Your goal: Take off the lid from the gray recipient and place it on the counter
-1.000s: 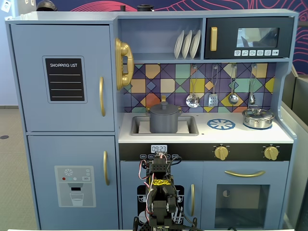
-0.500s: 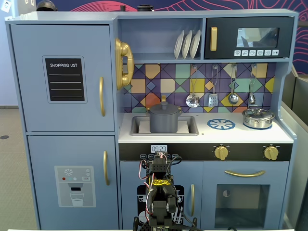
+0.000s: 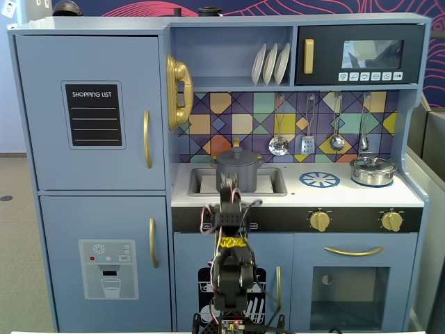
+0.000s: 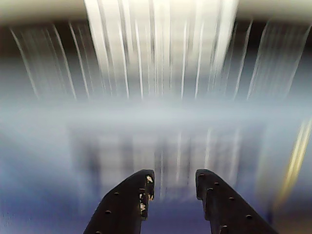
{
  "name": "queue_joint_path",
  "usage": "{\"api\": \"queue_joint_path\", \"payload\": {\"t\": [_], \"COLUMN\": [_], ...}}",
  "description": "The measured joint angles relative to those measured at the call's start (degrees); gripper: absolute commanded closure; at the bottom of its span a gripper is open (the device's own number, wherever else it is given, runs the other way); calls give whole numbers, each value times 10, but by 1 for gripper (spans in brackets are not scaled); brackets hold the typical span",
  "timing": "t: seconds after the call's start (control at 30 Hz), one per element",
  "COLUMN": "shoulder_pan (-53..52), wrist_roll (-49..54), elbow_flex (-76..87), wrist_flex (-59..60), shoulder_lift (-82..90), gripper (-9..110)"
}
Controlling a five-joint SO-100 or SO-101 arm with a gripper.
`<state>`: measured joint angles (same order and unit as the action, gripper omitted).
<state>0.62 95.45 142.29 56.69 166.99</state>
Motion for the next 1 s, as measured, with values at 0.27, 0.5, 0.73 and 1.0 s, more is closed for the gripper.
{"api": "queue_joint_path", "payload": {"t": [0.27, 0.5, 0.73, 1.0], "shoulder_pan": [0, -12, -16, -19], "wrist_roll": [4, 4, -5, -10], "elbow_flex": [-167, -220, -221, -251], "wrist_flex": [-185, -267, -318, -366], "shoulder_lift": [-93, -157, -200, -262], "gripper": [97, 90, 82, 79]}}
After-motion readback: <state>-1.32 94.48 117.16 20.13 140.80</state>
